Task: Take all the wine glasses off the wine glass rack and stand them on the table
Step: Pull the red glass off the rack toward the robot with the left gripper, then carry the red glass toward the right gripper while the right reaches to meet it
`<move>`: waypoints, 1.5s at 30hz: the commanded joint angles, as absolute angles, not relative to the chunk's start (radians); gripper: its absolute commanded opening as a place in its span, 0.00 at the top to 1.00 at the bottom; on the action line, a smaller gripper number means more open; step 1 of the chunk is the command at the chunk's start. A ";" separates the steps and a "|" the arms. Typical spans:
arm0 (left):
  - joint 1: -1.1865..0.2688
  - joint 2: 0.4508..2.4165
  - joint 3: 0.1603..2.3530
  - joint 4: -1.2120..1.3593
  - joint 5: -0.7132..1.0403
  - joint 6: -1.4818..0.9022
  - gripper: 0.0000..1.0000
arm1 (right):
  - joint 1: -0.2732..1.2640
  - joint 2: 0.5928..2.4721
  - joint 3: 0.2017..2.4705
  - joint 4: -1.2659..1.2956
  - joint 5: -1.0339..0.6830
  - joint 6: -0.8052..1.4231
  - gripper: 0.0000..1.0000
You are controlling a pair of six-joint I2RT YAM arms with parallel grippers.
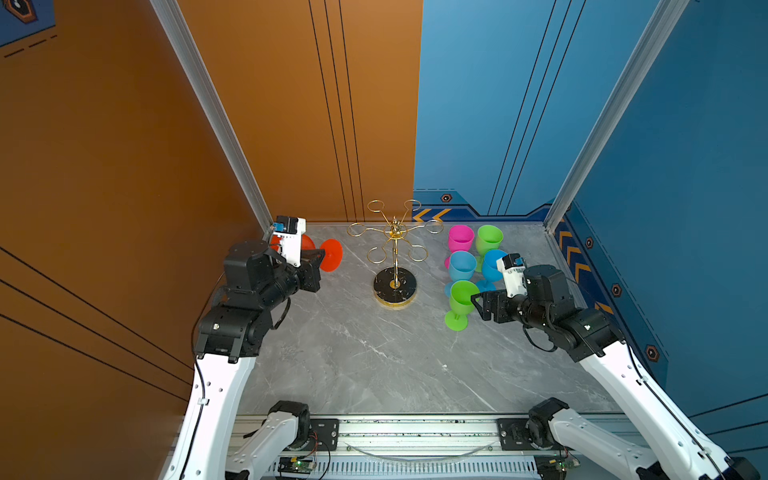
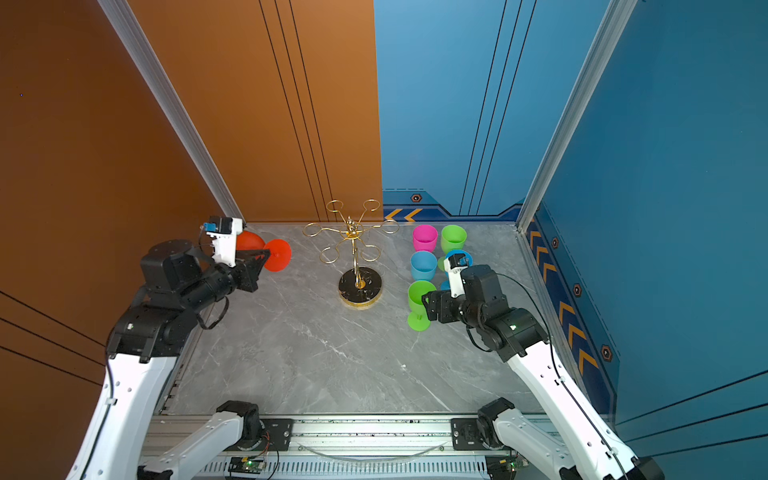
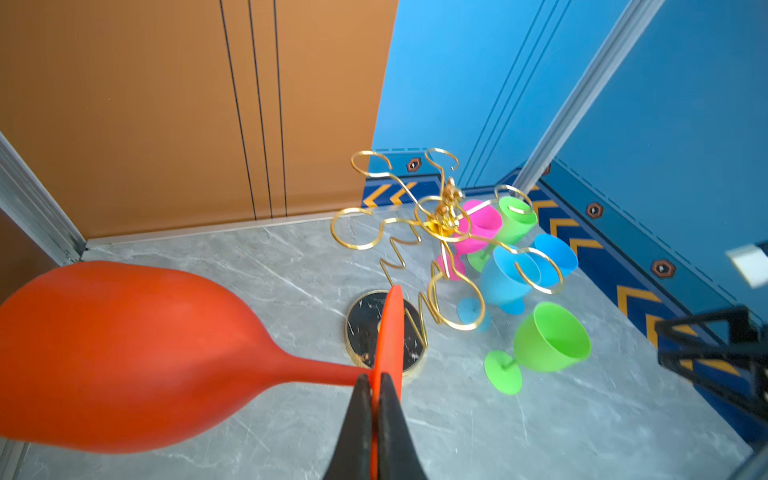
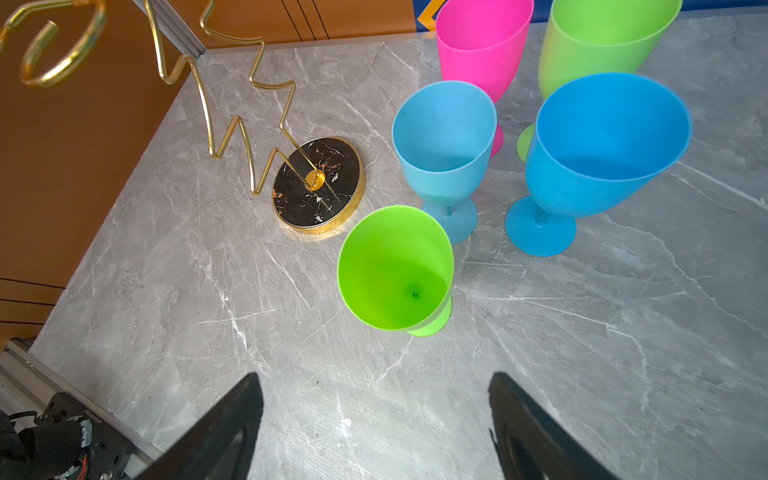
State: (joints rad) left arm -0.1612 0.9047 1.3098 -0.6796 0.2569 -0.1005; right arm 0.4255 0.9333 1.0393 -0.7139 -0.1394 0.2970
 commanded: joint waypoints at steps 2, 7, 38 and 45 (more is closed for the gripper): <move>-0.237 0.849 1.266 -0.802 0.204 -0.072 1.00 | 0.420 0.930 1.059 -0.742 -0.167 0.322 0.14; -0.328 0.806 1.239 -0.883 0.317 -0.089 1.00 | 0.419 0.932 1.071 -0.782 -0.183 0.324 0.14; -1.271 0.731 1.004 -0.843 -0.044 0.437 1.00 | 0.426 1.113 1.211 -0.848 -0.693 0.439 0.15; -1.439 0.707 0.902 -0.739 -0.325 0.649 1.00 | 0.458 1.152 1.265 -0.842 -0.707 0.466 0.15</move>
State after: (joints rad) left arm -1.3975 0.7200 0.9203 -0.8200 -0.1455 0.5125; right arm 0.4450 1.1427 1.2201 -0.8303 -0.6792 0.4408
